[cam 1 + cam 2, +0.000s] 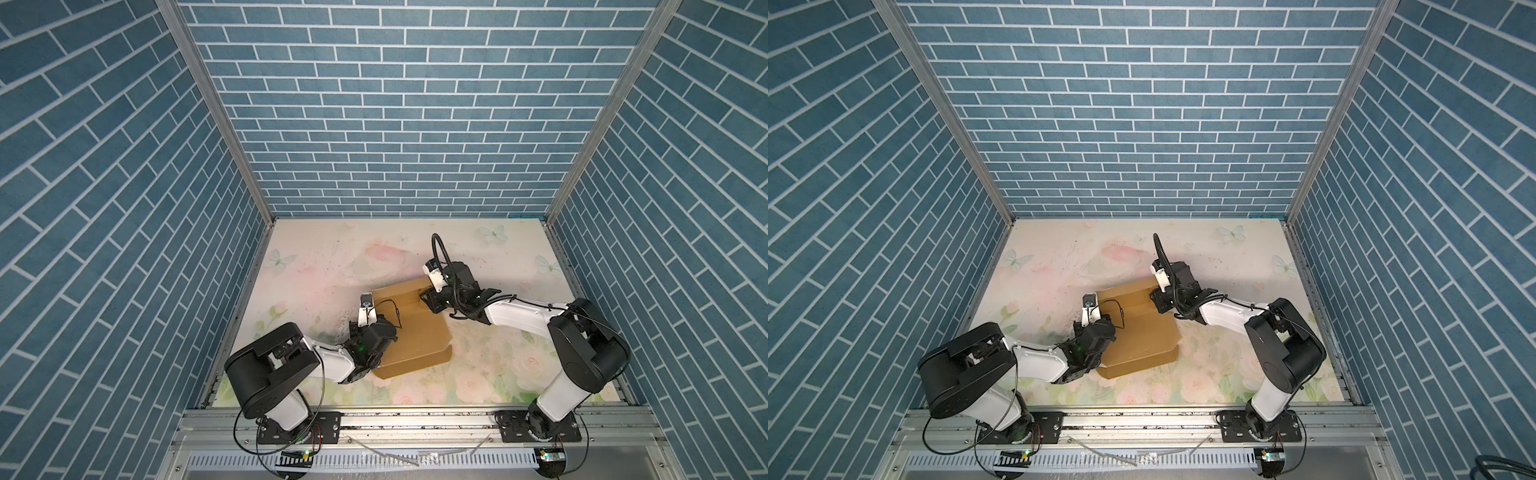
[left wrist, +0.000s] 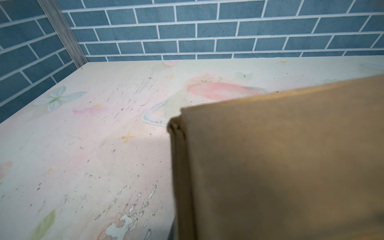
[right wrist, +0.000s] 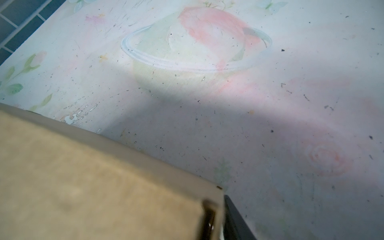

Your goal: Fold the paper box

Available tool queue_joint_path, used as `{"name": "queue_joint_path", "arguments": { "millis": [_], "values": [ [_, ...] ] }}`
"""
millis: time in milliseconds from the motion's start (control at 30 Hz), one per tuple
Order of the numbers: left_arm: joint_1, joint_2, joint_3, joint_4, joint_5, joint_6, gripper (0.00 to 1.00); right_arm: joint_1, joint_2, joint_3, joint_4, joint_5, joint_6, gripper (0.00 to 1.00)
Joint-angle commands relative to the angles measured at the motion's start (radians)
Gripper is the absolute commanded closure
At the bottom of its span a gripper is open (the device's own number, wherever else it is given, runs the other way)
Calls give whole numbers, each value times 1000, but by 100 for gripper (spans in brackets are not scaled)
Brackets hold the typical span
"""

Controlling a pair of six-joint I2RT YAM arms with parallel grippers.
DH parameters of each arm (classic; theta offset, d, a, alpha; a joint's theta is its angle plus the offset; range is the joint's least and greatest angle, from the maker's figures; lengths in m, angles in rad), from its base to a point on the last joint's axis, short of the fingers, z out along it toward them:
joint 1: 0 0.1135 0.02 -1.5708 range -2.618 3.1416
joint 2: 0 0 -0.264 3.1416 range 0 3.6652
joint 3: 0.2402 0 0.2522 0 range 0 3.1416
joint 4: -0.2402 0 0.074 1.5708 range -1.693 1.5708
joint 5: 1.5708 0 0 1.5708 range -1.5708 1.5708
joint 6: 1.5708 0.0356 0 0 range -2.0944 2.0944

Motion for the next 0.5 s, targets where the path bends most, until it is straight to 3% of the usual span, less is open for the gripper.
{"name": "queue_joint_path", "arguments": {
  "millis": [0,467],
  "values": [
    [-8,49,-21,-134,102,19,100,-5,24,52,20,24,-30,65],
    [-8,3,13,-231,88,-40,100,0,25,56,-37,165,29,72]
  ]
}}
